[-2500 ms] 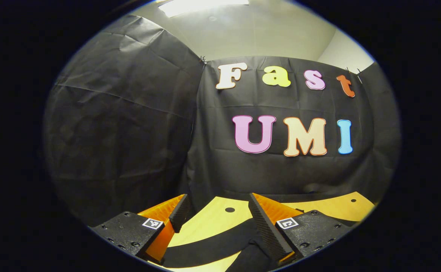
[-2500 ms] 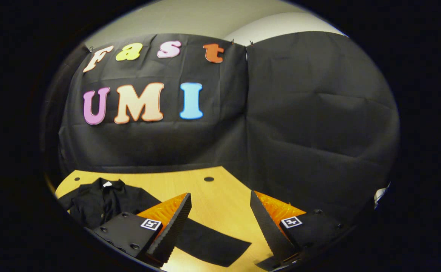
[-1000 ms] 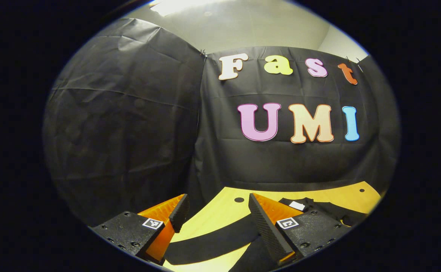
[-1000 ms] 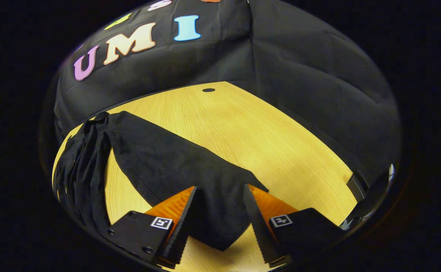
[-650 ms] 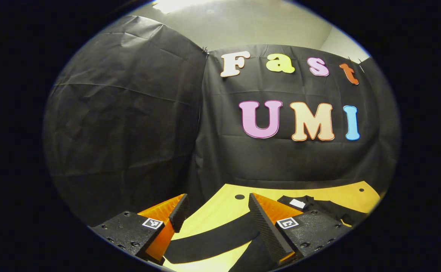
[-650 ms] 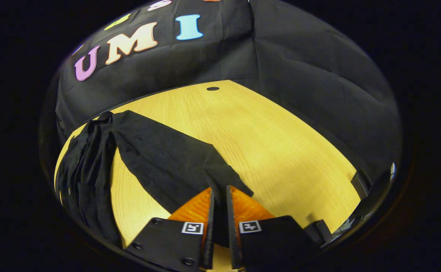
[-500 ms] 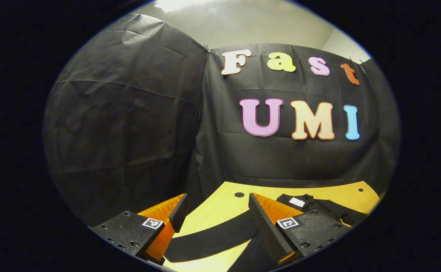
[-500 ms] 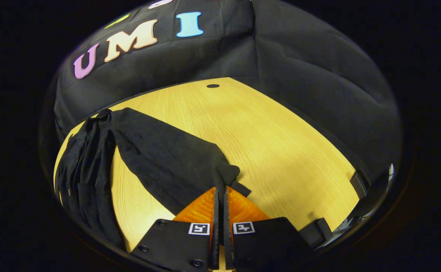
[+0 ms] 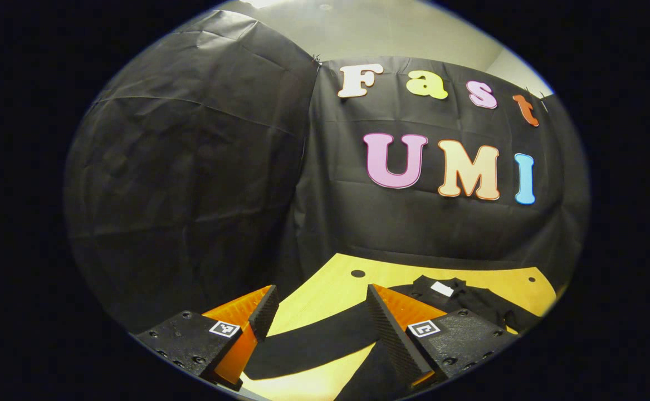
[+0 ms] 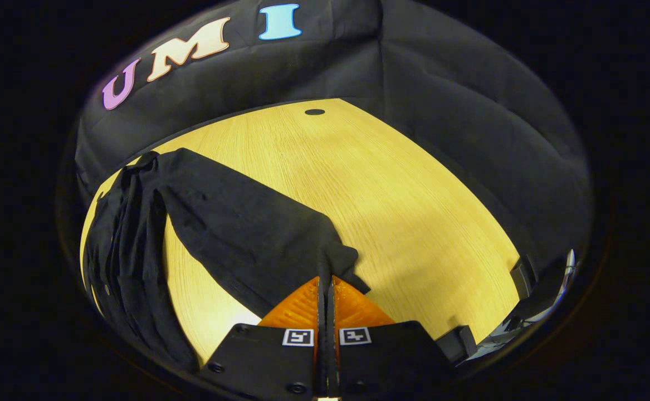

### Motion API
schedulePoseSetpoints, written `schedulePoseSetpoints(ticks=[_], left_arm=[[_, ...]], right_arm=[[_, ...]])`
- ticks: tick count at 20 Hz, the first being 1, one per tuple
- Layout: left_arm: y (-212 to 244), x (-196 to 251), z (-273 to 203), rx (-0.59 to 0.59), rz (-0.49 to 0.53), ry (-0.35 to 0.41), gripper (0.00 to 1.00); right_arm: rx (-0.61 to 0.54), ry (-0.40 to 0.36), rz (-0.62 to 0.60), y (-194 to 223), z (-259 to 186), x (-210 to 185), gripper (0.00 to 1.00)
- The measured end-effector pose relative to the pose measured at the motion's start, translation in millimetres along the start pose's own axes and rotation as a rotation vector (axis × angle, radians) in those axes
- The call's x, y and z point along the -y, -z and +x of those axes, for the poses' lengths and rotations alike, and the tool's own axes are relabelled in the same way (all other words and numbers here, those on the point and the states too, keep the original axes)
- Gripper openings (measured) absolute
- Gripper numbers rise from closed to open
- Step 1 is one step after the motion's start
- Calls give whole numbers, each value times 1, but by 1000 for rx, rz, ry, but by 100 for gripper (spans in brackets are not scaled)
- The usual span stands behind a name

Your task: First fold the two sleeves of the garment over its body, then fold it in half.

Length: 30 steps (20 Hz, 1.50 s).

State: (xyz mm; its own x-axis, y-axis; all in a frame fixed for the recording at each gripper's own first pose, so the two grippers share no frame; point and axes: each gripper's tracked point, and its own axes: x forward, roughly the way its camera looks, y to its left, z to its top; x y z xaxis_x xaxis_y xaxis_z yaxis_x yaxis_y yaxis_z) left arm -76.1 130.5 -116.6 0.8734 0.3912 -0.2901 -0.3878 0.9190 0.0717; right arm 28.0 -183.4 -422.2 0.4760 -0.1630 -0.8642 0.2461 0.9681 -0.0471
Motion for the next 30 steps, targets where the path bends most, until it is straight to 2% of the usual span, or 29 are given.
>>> schedulePoseSetpoints(ticks=[5,9,12,14,18,25,28,30], left_arm=[[10,-18,-2,-26,1,-21,93],[16,-31,1,-44,1,-31,93],[21,-41,4,-55,14,-38,93],[21,-42,8,-60,20,-37,92],[28,-48,14,-77,15,-36,93],[41,-50,27,-93,-29,-9,93],[53,-52,29,-119,-6,-12,92],[65,-58,28,-143,11,-16,93]], right_arm=[[114,-24,11,-67,-30,-34,2],[244,-50,-69,-123,-63,-85,3],[301,-96,-166,-151,-92,-144,0],[351,-137,-226,-173,-112,-189,2],[464,-283,-276,-206,-156,-291,2],[492,-535,-273,-203,-175,-443,2],[463,-657,-278,-182,-171,-510,2],[434,-700,-282,-166,-161,-545,2]])
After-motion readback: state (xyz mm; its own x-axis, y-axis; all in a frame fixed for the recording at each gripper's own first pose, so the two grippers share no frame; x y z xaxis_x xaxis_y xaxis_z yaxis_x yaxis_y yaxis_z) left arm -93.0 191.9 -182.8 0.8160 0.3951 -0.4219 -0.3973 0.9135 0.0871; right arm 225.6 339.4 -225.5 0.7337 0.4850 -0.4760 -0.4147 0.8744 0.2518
